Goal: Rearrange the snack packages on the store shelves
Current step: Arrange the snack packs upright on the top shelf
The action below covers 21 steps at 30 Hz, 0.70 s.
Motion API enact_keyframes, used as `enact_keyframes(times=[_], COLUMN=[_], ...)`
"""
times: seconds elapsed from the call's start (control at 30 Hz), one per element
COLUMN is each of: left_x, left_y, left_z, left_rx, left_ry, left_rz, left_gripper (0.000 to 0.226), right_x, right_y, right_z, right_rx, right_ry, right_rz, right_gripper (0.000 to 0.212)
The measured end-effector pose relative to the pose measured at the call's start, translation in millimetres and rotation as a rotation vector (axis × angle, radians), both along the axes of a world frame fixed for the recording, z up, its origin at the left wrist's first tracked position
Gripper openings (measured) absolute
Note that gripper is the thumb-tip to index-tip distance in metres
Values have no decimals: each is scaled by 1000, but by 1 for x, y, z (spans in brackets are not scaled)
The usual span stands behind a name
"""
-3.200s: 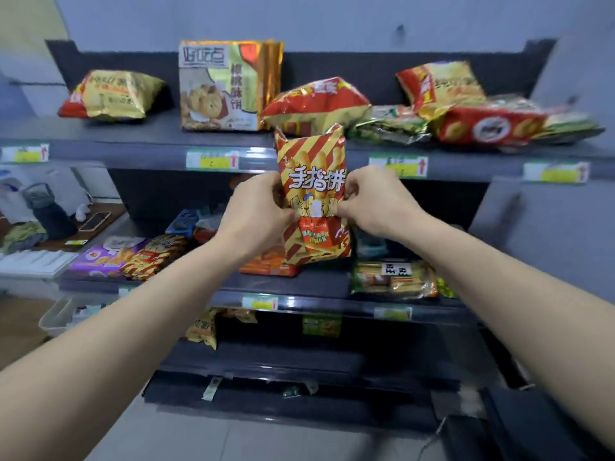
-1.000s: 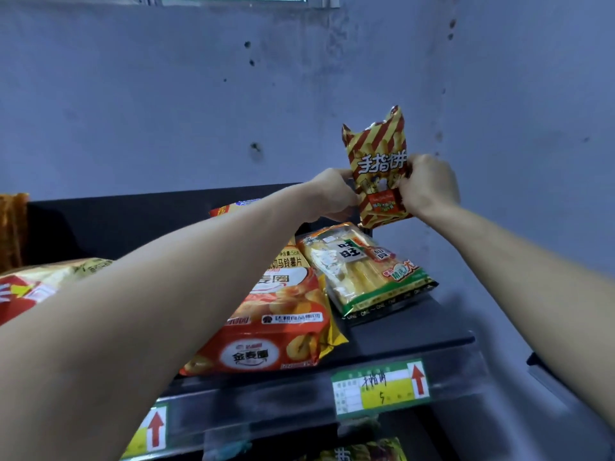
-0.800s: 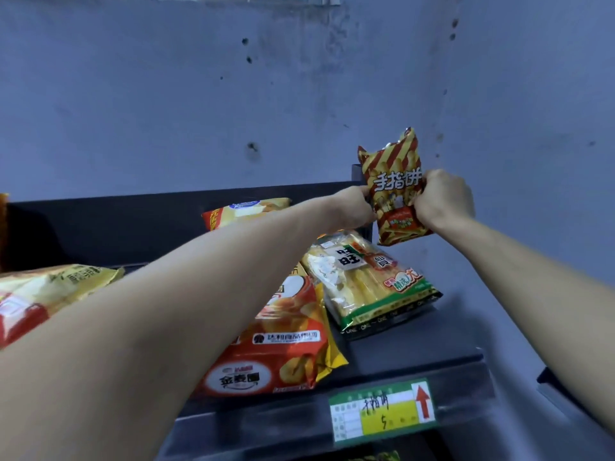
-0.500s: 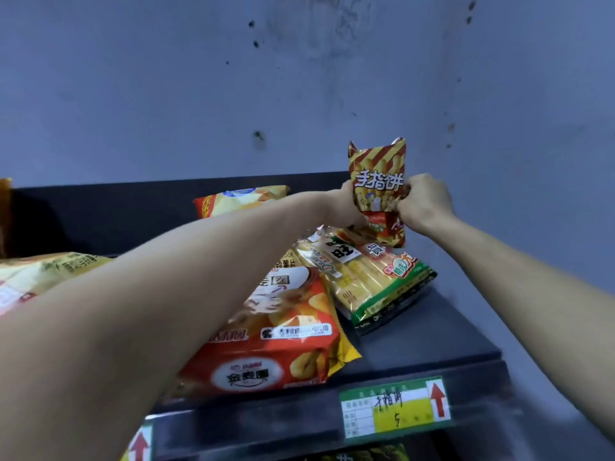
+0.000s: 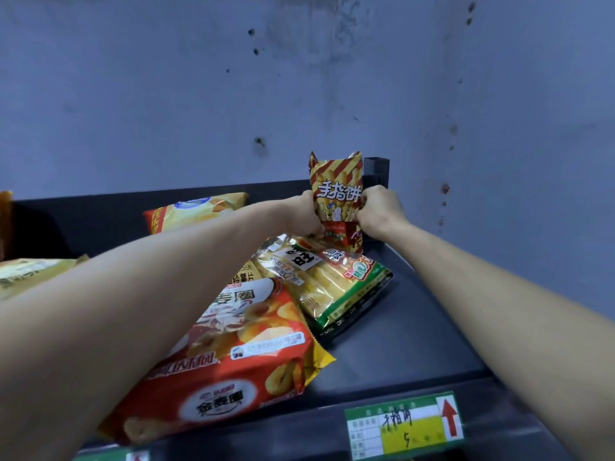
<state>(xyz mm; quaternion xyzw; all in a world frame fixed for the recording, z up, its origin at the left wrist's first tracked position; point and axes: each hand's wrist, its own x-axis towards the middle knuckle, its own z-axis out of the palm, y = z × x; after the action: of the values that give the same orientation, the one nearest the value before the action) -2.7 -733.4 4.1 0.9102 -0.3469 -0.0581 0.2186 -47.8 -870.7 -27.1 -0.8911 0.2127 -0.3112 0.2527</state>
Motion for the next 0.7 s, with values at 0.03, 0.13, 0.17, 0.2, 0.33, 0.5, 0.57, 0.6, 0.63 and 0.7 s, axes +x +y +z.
enact_keyframes(times=[0.03,0.13,0.17,0.2,0.33,0.5,0.57,0.6,0.63,0.7], left_x=[0,-2,-4,-6,-11,-9,-9,-10,-10,-13], left_y=[-1,-1,-1,0,1,2,5,7,9,14], left_z=[-1,-2,-2,-2,-3,-3,-1,1,3,7], left_rx=[4,-1,-3,0,-10,-2,-11,-21,-33,-53], left_ry=[-17,-28,-32,-33,-34,-25,-31,-35,-42,-61], left_rz=[7,16,5,-7,-19,9,32,46,56,68], left_gripper=[64,55,48,42,34,34,34,34,36,39], right_x=[0,-1,-1,-1,-2,-5,-8,-10,-12,-17], right_y=[0,0,0,-1,-3,-4,-4,-3,-2,1], right_z=[0,1,1,2,0,-2,0,1,2,5], right_rx=[0,2,1,-1,-8,18,13,4,-8,-28], right_ry=[5,13,14,14,41,81,82,80,74,47], right_rz=[4,16,16,13,9,13,2,-9,-24,-63], right_gripper=[7,12,13,13,11,9,7,6,7,5])
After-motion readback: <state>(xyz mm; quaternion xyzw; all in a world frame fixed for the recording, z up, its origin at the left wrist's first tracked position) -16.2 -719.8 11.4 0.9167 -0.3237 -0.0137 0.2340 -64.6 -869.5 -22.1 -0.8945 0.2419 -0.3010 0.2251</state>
